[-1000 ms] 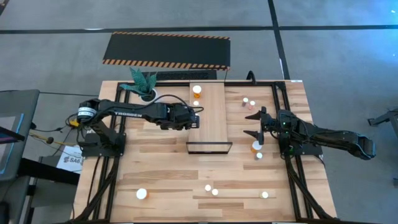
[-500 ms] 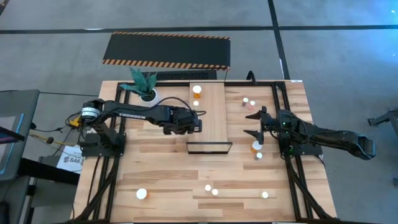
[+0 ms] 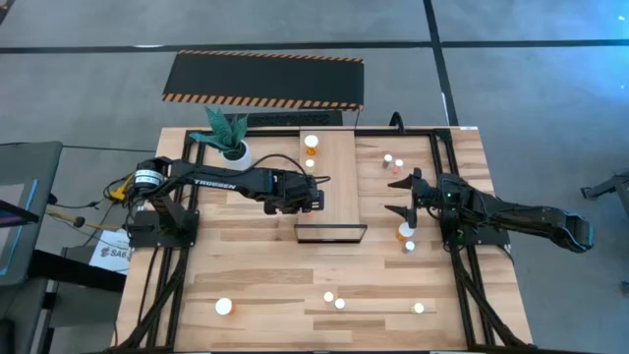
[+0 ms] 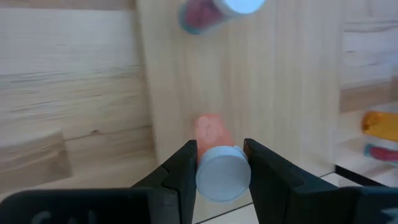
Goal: Pick and place medicine bottles onto shelf by color
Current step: Put the bottom left small pink pill bottle on the shelf
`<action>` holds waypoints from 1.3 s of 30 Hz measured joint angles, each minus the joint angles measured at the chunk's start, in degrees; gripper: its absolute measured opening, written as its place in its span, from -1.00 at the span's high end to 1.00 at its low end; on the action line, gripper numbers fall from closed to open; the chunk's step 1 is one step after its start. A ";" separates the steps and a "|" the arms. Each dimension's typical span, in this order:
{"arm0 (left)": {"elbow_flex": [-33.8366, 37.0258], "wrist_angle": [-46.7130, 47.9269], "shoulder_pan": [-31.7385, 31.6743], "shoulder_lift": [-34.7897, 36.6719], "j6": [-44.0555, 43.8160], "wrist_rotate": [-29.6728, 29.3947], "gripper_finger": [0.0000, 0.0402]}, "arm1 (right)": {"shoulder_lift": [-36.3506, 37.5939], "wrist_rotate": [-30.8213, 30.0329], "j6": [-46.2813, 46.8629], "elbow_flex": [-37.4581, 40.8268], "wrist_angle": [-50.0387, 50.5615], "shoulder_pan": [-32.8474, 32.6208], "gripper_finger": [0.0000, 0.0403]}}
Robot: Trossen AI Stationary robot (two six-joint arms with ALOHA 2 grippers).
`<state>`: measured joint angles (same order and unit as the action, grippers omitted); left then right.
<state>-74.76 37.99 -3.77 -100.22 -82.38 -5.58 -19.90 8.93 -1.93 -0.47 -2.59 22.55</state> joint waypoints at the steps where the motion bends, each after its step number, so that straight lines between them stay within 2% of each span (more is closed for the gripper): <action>1: 0.01 0.02 0.00 -0.07 0.00 0.28 0.49 | -0.02 0.00 0.00 0.00 0.01 0.00 -0.86; 39: 0.02 1.14 0.00 -0.18 -0.43 -0.21 0.49 | 0.00 0.00 0.00 0.01 0.00 0.00 -0.86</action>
<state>-74.74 39.13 -3.77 -100.40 -82.81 -5.78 -19.90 8.93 -1.93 -0.46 -2.59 22.55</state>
